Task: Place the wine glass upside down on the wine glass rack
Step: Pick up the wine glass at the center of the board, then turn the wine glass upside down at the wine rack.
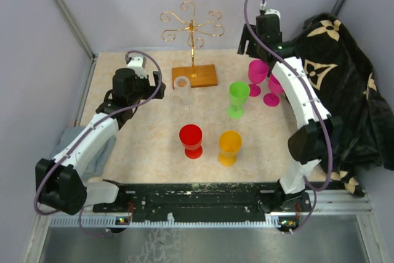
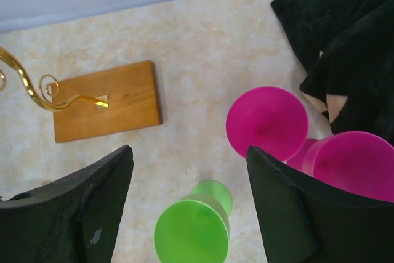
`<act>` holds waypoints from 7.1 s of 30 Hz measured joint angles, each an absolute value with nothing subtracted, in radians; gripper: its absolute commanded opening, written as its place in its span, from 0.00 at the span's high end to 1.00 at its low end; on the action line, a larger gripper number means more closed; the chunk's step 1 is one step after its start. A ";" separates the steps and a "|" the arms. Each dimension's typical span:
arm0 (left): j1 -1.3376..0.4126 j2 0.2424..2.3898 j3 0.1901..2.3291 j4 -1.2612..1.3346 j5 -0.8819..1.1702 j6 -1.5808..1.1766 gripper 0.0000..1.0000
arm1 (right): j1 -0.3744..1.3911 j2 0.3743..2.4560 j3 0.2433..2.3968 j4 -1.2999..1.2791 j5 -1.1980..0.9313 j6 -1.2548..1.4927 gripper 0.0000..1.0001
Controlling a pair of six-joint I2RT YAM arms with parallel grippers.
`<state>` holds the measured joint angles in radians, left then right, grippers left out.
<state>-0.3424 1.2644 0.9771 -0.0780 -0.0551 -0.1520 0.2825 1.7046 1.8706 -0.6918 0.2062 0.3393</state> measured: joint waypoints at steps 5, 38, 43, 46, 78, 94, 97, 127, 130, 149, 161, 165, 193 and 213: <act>-0.342 1.312 1.019 -0.083 -0.051 -0.156 0.00 | 0.276 1.864 1.979 -0.758 0.173 0.332 0.35; -0.342 1.316 1.021 -0.106 -0.075 -0.169 0.00 | 0.263 2.139 2.128 -0.908 0.220 0.299 0.57; -0.342 1.316 1.021 -0.107 -0.076 -0.178 0.00 | 0.262 2.139 2.128 -0.907 0.227 0.296 0.66; -0.342 1.316 1.021 -0.109 -0.076 -0.180 0.00 | 0.260 2.139 2.128 -0.905 0.233 0.290 0.75; -0.342 1.307 1.093 -0.166 -0.111 -0.186 0.01 | 0.258 1.986 2.081 -0.794 0.292 0.283 1.00; -0.342 1.320 1.417 -0.210 -0.019 -0.245 0.02 | 0.266 1.526 1.792 -0.240 0.194 0.313 1.00; -0.342 1.321 1.476 -0.208 0.031 -0.267 0.02 | 0.266 1.494 1.756 -0.131 0.129 0.373 1.00; -0.052 1.700 1.592 0.744 0.845 -1.267 0.10 | 0.224 1.871 1.919 0.913 -0.665 1.468 1.00; -0.052 1.710 1.592 0.854 0.856 -1.358 0.09 | 0.224 1.910 1.926 1.016 -0.686 1.575 1.00; -0.084 1.770 1.592 1.327 0.791 -1.808 0.16 | 0.284 2.120 2.155 1.376 -0.707 1.922 1.00; -0.145 1.777 1.592 1.455 0.746 -1.945 0.34 | 0.313 2.158 2.155 1.379 -0.711 1.935 1.00; -0.145 1.777 1.592 1.475 0.721 -1.970 0.37 | 0.313 2.160 2.155 1.393 -0.709 1.942 1.00; -0.183 1.786 1.620 1.484 0.662 -2.027 1.00 | 0.320 2.183 2.119 1.409 -0.701 1.956 0.67; -0.060 1.828 1.814 1.270 0.740 -1.865 1.00 | 0.176 2.020 1.826 1.405 -0.730 1.871 0.55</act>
